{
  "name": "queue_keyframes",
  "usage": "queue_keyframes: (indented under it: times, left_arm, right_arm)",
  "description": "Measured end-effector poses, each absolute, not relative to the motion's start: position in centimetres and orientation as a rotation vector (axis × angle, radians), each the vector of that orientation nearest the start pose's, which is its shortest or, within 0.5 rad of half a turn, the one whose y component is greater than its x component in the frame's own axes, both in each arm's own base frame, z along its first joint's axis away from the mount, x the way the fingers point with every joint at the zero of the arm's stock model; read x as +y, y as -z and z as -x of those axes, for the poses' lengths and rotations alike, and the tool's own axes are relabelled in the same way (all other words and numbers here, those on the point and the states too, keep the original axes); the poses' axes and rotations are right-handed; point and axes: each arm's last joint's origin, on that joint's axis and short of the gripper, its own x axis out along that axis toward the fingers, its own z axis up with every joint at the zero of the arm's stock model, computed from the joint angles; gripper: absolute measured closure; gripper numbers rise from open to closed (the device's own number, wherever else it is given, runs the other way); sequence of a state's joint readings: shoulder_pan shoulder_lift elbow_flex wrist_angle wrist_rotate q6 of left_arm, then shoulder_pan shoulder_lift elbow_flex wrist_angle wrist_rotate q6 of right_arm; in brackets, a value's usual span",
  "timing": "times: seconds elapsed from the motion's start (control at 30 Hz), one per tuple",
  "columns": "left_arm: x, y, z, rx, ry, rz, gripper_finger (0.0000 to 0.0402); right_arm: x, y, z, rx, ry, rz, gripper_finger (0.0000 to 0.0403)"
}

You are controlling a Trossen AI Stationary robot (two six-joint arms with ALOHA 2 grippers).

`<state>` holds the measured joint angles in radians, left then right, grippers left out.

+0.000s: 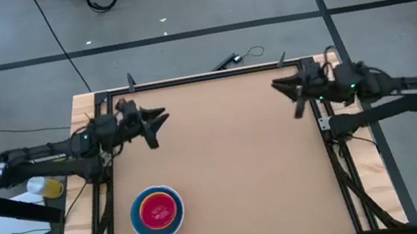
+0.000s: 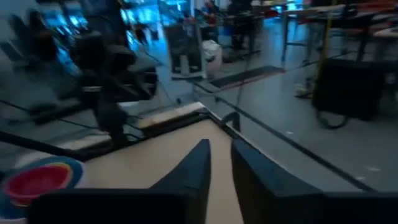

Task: Nest bowls inside each other
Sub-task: Return to Home Position

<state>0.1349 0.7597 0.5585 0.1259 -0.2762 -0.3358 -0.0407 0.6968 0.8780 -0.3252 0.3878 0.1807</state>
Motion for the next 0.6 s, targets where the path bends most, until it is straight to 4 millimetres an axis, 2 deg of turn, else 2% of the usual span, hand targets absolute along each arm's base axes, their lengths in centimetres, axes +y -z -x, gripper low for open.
queue_keyframes:
  times: [0.13,0.27,0.37,0.47,0.53,0.6]
  left_arm:
    - [4.4,-29.3,-15.8,-0.010,-0.434,0.324,0.0265]
    - [4.2,-29.0,-12.9,-0.009,-0.538,0.316,0.0295]
    - [3.8,-27.1,-11.4,-0.026,-0.531,0.303,0.0334]
    - [3.6,-23.8,-11.1,-0.033,-0.483,0.326,0.0388]
    - [3.5,-22.1,-11.3,-0.080,-0.423,0.347,0.0393]
    - [3.3,-22.1,-11.2,-0.165,-0.356,0.344,0.0395]
  right_arm:
    - [-2.3,-34.1,-11.6,0.060,0.344,-0.225,0.0391]
    - [-2.6,-31.7,-10.1,0.035,0.357,-0.286,0.0387]
    - [-2.3,-29.9,-10.1,0.076,0.224,-0.249,0.0394]
    - [-1.9,-27.9,-10.5,0.045,0.009,-0.153,0.0396]
    - [-1.8,-26.7,-10.8,-0.034,-0.067,-0.128,0.0395]
    - [-1.9,-25.6,-10.9,-0.105,-0.086,-0.121,0.0396]
